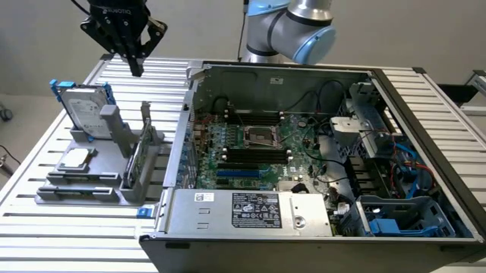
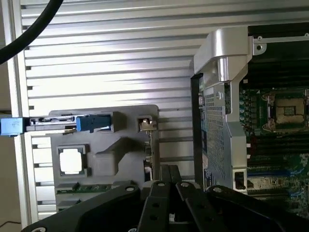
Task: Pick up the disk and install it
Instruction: 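Reach for the disk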
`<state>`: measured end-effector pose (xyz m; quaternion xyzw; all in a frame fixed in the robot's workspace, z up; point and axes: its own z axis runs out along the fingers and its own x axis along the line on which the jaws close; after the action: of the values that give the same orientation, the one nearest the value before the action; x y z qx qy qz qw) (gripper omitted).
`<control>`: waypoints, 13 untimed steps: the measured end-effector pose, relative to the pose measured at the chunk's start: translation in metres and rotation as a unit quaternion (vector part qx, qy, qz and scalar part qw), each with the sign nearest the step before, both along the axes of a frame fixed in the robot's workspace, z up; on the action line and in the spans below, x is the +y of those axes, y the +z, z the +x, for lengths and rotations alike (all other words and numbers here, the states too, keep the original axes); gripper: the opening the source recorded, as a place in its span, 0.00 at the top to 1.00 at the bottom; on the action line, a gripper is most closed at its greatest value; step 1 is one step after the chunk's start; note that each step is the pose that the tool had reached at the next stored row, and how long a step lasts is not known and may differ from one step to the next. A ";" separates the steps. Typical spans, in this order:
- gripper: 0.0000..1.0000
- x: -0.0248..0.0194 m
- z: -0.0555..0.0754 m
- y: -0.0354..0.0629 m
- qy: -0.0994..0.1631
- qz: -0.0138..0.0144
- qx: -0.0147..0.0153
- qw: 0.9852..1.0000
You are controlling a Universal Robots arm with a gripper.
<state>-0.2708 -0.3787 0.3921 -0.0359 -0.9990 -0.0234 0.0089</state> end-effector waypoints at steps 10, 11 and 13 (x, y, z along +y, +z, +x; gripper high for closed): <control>0.89 0.0141 -0.043 -0.0026 0.000 0.000 0.005 1.000; 0.89 0.0153 -0.048 -0.0029 0.000 0.000 0.005 1.000; 0.89 0.0175 -0.057 -0.0036 0.000 0.000 0.006 1.000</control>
<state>-0.3278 -0.3612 0.3886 -0.0360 -0.9990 -0.0231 0.0144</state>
